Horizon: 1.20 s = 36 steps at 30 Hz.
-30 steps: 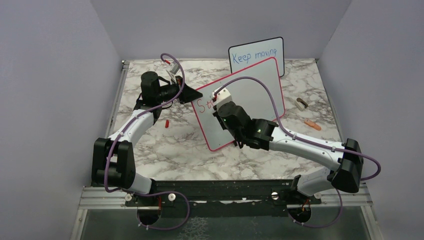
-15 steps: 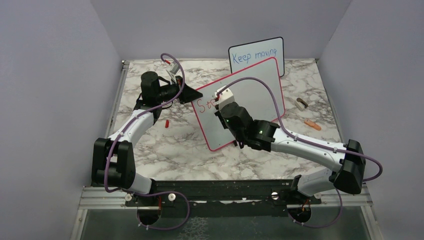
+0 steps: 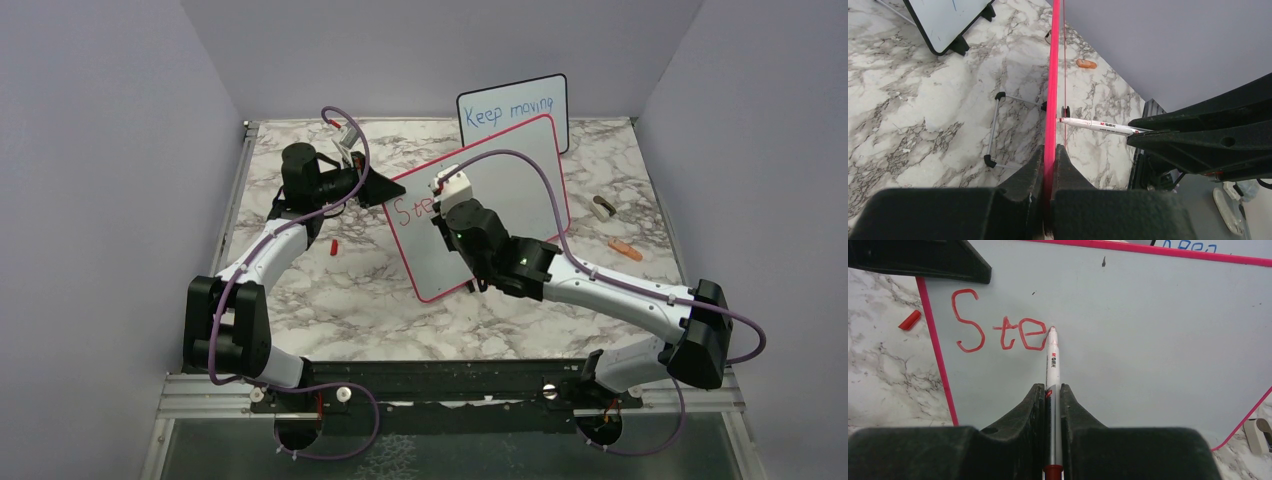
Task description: Write a sentence on the whiteboard
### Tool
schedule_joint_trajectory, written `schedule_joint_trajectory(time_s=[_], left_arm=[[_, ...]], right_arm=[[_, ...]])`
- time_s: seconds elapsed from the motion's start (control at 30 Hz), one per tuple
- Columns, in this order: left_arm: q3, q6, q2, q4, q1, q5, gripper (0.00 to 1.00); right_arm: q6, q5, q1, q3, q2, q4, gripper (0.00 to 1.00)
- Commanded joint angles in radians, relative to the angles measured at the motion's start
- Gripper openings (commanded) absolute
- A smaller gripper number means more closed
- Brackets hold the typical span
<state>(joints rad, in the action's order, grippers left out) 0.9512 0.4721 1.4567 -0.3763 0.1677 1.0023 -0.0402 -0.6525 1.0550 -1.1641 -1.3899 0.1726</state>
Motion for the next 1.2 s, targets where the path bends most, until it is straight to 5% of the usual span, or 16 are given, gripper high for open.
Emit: schedule_joint_trajectory(time_s=[0.0, 0.8, 1.17], left_arm=[[-0.02, -0.032, 0.018, 0.057, 0.027, 0.036, 0.0], [-0.019, -0.033, 0.019, 0.06, 0.027, 0.032, 0.0], [-0.02, -0.035, 0.014, 0.063, 0.027, 0.03, 0.0]], right_arm=[[0.008, -0.007, -0.011, -0.012, 0.005, -0.036, 0.0], [-0.1, 0.105, -0.013, -0.023, -0.001, 0.234, 0.01], [-0.061, 0.05, -0.013, 0.007, 0.063, 0.082, 0.0]])
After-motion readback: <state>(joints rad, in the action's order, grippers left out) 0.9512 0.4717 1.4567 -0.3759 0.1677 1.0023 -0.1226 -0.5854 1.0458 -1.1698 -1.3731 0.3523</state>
